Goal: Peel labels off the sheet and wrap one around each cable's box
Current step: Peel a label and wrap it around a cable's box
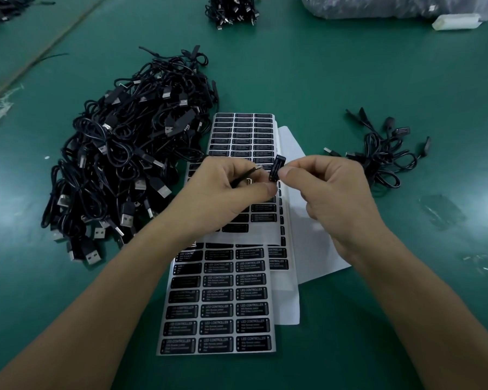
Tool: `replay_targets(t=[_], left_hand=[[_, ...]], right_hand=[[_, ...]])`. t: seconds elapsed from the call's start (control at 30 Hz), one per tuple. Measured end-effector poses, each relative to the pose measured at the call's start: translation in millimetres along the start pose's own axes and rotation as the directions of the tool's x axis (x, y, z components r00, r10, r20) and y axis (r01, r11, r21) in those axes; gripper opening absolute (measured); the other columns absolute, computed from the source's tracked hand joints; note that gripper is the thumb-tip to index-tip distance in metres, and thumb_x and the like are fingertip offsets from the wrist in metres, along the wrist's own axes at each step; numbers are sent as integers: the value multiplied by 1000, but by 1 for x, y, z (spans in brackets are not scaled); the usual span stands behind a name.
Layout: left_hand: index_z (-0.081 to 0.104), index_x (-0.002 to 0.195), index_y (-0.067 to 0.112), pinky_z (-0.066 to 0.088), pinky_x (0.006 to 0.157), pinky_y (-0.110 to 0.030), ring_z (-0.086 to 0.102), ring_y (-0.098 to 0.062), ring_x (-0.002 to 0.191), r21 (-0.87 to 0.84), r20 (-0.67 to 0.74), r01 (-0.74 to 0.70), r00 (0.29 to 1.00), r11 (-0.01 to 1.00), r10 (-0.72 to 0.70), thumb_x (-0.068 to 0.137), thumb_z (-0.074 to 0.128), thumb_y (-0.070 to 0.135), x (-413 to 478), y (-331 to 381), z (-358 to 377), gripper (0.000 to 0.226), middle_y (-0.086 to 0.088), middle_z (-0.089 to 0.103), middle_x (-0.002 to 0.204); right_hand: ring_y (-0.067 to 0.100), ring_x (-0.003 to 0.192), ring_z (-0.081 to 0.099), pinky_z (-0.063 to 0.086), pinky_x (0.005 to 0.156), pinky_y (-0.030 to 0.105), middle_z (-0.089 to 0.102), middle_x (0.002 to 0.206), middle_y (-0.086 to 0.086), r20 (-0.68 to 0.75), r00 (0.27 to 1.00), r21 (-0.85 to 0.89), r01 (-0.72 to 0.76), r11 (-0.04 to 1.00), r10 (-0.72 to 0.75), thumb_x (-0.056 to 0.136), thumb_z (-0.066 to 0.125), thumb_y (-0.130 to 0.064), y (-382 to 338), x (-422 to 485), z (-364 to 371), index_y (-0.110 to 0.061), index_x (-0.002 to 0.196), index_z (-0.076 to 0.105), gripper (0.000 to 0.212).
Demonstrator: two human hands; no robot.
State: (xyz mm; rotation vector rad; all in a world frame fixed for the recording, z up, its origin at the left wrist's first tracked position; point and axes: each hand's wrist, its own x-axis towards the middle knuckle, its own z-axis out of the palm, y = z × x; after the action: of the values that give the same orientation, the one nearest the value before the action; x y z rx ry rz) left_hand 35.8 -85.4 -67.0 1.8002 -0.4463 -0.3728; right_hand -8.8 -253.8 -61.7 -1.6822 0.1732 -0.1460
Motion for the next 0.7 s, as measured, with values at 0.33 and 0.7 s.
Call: replay_targets(t=[0.33,0.7], left_hand=[[71,87,21,25,39,-18,28,-5,45,-205,-110,163,976,965,-188,84,37,51,4,6,-6,46,13,33,55],[65,95,14,36,47,-15,47,-4,51,-113,-198,-53,980,992,30,106,48,20,0,10,-8,21,9,59,62]], right_hand=[[7,51,30,24,39,16,35,59,-5,104,989,390,-137,911,105,91,64,-9,-10,0,-6,-24,47,64,47],[6,51,31,20,39,17,39,59,-7,133,982,437,-178,881,132,90,66,-13,-10,-1,-6,-25,53,65,39]])
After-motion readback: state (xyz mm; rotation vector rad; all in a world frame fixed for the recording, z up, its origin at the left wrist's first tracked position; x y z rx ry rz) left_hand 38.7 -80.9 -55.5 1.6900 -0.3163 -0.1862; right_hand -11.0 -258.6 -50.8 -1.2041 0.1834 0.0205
